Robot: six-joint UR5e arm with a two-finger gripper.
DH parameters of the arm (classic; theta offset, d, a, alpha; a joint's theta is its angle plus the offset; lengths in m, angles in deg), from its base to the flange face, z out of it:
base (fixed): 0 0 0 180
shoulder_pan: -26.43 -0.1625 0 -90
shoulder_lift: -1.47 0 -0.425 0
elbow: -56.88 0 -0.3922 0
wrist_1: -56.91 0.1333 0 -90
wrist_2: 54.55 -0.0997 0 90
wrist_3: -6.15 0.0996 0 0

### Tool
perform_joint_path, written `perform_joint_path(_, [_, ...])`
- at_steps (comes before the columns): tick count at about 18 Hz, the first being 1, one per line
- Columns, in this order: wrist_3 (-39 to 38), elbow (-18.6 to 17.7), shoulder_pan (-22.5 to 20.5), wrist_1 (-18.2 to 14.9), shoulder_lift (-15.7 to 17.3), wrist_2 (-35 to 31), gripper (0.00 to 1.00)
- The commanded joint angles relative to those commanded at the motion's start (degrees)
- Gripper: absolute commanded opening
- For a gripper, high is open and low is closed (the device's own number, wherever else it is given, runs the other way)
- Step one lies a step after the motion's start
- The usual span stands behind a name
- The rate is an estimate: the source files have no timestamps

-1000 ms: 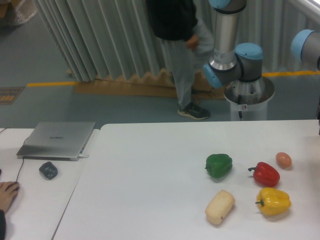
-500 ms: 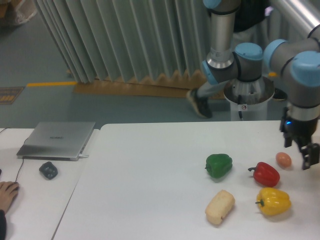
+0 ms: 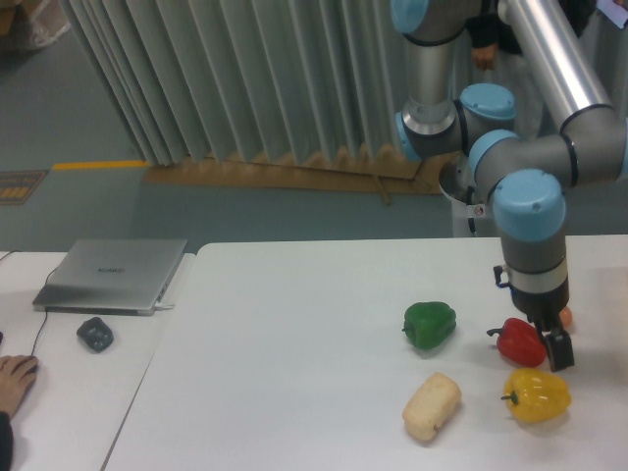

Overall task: Place the yellow pepper in a basket
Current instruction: 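Move the gripper down over the yellow bell pepper, then close the gripper on the yellow bell pepper's stem end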

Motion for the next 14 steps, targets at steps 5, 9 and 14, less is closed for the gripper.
perform_joint_path(5, [-1.0,0.7,0.6,4.6,-3.5,-2.3,1.0])
perform_joint_path(9, [-2.0,0.4,1.1,5.0,-3.8,-2.9,1.0])
perform_joint_path(14, [-2.7,0.2,1.8,5.0,-4.4,-4.7,1.0])
